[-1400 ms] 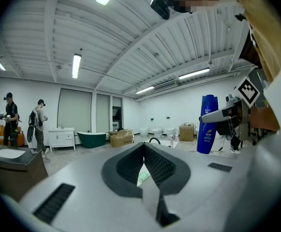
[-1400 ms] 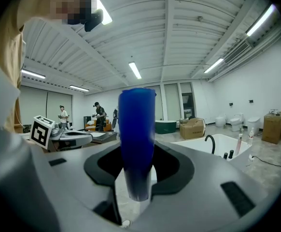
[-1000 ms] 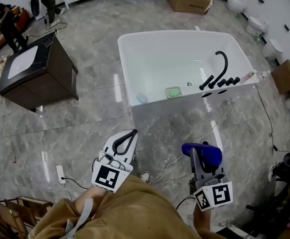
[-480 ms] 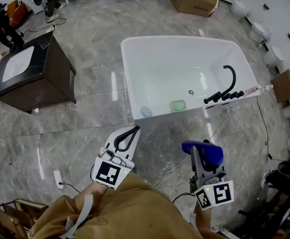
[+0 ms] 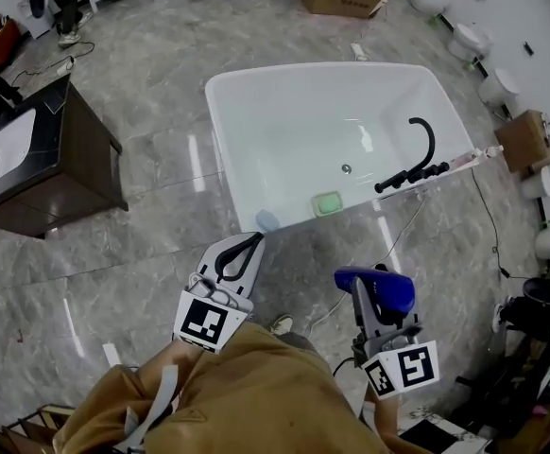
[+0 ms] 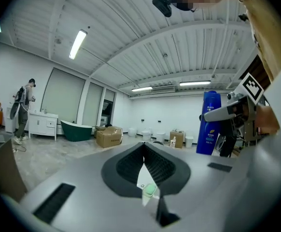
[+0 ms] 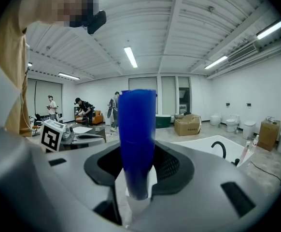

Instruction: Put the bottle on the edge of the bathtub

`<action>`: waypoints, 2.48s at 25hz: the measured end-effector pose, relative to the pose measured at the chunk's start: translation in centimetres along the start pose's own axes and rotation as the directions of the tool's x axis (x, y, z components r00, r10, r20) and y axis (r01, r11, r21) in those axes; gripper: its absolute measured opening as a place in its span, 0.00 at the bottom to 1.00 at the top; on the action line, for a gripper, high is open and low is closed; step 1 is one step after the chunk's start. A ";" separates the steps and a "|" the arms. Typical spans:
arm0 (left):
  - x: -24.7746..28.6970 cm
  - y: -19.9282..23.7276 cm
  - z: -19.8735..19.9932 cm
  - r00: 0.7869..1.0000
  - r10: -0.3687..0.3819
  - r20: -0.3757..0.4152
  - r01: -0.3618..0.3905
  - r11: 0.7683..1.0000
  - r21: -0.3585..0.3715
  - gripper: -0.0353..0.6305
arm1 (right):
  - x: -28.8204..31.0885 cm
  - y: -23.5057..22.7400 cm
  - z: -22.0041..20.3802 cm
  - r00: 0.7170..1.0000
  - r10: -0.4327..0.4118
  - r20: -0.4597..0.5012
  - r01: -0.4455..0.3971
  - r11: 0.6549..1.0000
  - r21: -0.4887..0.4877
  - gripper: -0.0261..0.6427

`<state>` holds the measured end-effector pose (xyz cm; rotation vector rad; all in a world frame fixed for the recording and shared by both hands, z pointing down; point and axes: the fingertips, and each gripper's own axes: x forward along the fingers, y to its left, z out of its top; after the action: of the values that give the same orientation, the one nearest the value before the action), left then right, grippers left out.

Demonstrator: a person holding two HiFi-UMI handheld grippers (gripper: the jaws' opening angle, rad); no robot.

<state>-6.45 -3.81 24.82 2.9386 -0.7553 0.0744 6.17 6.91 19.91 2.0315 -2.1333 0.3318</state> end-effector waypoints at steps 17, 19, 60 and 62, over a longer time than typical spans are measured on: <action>4.3 -1.3 3.2 0.996 0.052 0.074 -0.058 0.995 0.081 0.06 | 1.6 -5.4 2.3 0.998 0.020 0.062 -0.018 0.999 -0.037 0.28; 4.7 -1.8 3.4 0.995 0.067 0.068 -0.074 0.991 0.109 0.06 | 1.9 -6.5 2.6 0.997 0.031 0.066 -0.028 0.998 -0.054 0.28; 7.4 1.4 -7.0 0.936 0.322 -0.140 -0.312 0.946 0.086 0.06 | 17.9 -10.7 -9.7 0.967 0.248 -0.053 -0.253 0.960 -0.122 0.28; 7.3 2.3 -8.0 0.934 0.324 -0.147 -0.316 0.946 0.077 0.06 | 19.1 -10.3 -10.9 0.966 0.250 -0.060 -0.256 0.959 -0.120 0.28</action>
<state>-1.38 -8.34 33.55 2.7821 -1.2142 0.3546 15.17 -8.79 36.07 1.6706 -2.3266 0.2644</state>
